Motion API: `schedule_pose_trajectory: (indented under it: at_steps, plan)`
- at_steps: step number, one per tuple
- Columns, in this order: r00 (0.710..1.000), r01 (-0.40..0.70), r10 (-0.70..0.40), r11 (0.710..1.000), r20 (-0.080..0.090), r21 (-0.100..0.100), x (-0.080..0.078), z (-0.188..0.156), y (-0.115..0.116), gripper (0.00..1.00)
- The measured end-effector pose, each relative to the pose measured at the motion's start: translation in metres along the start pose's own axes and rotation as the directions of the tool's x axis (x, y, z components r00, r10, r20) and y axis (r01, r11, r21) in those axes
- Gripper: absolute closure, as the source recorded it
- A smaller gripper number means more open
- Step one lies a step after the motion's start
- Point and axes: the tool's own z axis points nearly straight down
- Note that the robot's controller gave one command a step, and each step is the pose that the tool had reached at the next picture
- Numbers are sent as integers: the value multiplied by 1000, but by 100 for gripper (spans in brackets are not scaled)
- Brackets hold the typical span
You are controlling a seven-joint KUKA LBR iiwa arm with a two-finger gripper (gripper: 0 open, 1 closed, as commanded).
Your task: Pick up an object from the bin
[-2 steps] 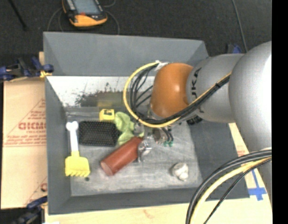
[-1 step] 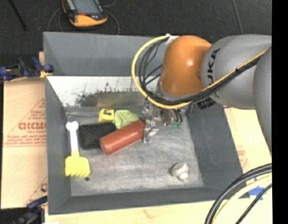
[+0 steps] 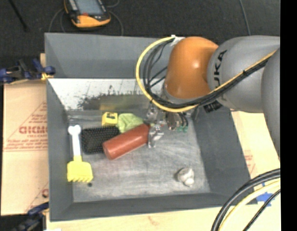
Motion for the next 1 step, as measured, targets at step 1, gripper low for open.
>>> schedule_pose_trajectory:
  at_steps: [1]
  plan:
    - [1000, 9, -9, 1000, -4, 0, -3, -42, -11, 100]
